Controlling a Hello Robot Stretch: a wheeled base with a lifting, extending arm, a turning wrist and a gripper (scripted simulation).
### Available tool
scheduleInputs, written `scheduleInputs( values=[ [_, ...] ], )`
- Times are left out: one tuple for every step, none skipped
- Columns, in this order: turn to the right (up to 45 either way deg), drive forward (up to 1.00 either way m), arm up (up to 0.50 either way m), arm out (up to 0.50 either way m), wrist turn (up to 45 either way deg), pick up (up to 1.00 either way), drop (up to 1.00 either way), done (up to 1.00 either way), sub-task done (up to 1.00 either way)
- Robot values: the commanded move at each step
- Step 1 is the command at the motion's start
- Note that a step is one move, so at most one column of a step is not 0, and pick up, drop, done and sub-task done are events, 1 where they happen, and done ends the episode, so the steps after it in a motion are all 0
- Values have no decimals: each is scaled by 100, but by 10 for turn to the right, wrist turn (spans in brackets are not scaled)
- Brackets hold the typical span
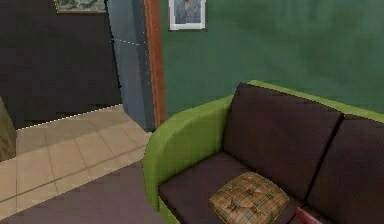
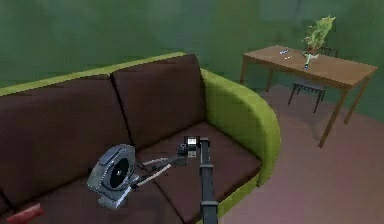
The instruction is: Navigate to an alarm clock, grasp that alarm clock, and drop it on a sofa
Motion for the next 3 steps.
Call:
scheduleInputs(
  values=[
    [0,0,-32,0,0,0,0,0,0],
    [0,0,0,0,0,0,100,0,0],
    [0,0,10,0,0,0,0,0,0]
  ],
)
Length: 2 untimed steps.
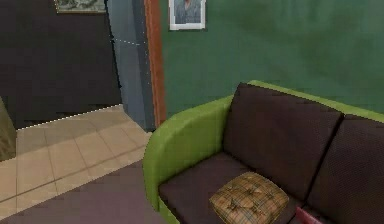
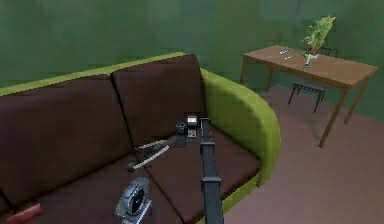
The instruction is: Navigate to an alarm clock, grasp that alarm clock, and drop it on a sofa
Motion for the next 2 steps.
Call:
scheduleInputs(
  values=[
    [0,0,0,-8,0,0,0,0,0],
    [0,0,0,0,0,0,0,100,0]
  ],
)
